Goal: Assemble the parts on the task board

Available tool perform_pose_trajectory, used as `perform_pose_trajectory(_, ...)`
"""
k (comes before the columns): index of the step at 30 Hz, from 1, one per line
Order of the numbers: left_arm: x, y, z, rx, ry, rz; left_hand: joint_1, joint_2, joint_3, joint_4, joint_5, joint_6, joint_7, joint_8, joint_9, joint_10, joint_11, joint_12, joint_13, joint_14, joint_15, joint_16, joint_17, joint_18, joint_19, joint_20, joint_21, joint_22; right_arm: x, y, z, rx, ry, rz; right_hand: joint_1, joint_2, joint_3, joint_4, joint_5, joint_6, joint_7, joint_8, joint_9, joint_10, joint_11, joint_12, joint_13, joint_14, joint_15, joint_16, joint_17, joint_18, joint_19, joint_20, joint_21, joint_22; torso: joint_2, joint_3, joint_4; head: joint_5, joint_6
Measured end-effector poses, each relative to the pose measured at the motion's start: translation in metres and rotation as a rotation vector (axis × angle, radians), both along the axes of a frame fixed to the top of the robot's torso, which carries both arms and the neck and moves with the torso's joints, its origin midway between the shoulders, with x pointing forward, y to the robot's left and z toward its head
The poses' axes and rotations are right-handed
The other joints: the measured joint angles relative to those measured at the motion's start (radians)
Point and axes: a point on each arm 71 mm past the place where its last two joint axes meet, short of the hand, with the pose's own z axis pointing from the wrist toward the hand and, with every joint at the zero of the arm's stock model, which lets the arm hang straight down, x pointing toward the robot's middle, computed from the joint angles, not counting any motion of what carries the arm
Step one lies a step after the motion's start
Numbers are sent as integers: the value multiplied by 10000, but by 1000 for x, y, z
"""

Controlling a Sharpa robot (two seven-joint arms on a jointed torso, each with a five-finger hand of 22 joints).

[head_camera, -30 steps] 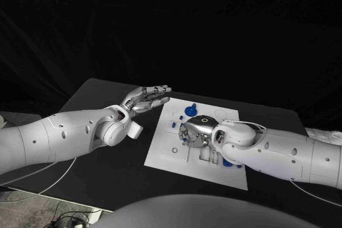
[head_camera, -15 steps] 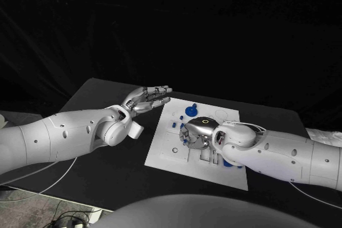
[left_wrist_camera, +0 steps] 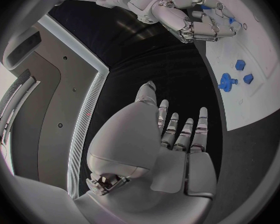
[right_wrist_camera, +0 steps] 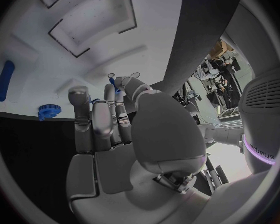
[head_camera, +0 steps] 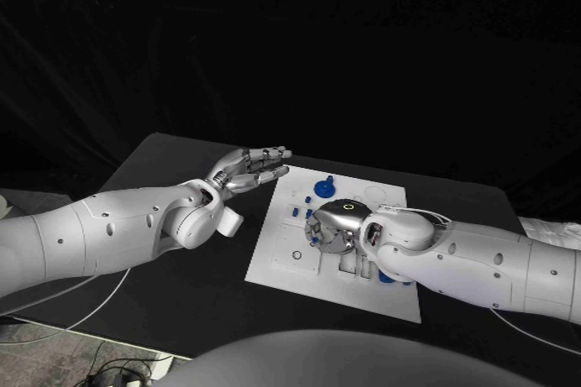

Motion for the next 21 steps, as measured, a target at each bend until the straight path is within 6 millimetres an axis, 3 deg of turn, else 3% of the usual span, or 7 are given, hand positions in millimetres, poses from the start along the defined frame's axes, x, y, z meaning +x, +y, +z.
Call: perform_pose_trajectory(21, 0, 1, -1, 15, 30, -3, 0, 0, 0, 0, 0, 0, 0, 0, -1, 0, 0, 0, 0, 0, 0, 0, 0, 1, 0, 0, 0, -1, -3, 0, -4, 104, 24, -33, 0, 0, -1, 1, 0, -1, -2, -19, -3, 0, 0, 1, -6, 35, 35, 0, -2, 0, 0, 0, 0, -2, 4, 1, 1, -9, 0)
